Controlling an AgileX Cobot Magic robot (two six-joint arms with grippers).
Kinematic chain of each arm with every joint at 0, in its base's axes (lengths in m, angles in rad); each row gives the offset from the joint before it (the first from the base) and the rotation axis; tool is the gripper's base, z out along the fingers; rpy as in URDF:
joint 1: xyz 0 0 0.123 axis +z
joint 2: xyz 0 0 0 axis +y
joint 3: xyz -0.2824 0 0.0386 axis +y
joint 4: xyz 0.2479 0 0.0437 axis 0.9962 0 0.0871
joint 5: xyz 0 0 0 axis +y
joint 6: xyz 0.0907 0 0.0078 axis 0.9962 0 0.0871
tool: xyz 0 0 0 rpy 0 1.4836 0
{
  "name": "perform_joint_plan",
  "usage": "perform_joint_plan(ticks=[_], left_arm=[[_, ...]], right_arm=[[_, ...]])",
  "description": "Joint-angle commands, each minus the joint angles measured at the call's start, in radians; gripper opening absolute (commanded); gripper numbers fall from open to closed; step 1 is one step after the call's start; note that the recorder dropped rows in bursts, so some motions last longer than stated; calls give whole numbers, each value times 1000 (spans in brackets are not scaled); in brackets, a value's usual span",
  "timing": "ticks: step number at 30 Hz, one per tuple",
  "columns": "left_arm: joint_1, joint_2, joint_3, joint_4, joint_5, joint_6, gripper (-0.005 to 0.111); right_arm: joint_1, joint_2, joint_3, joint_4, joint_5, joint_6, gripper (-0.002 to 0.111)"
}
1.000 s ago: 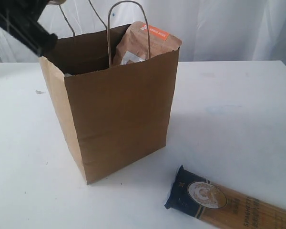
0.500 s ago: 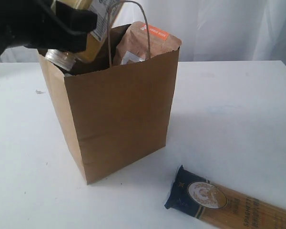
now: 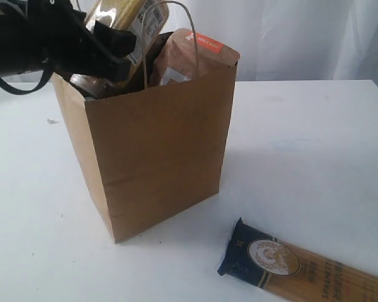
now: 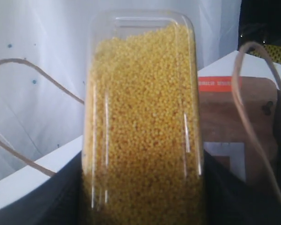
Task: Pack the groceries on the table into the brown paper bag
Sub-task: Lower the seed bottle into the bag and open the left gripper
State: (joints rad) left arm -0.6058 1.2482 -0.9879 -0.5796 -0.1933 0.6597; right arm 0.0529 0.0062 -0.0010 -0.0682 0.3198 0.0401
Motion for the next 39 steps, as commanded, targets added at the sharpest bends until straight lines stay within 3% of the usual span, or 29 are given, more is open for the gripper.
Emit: perform_joint_plan(ticks=[1, 7, 15, 20, 25, 39], left_arm=[[1, -13, -23, -13, 2, -10, 0], [1, -13, -23, -13, 49, 4, 5], [1, 9, -23, -13, 54, 8, 48], [1, 38, -2, -13, 76, 13, 65], [1, 60, 4, -13, 56, 73, 72], [1, 6, -5, -13, -17, 125, 71]], right_arm=[[-3, -6, 1, -5, -6, 2, 0], [-3, -6, 1, -5, -6, 2, 0], [-3, -6, 1, -5, -6, 2, 0], [-3, -6, 1, -5, -6, 2, 0], [-3, -6, 1, -5, -6, 2, 0], [-3, -6, 1, -5, -6, 2, 0]])
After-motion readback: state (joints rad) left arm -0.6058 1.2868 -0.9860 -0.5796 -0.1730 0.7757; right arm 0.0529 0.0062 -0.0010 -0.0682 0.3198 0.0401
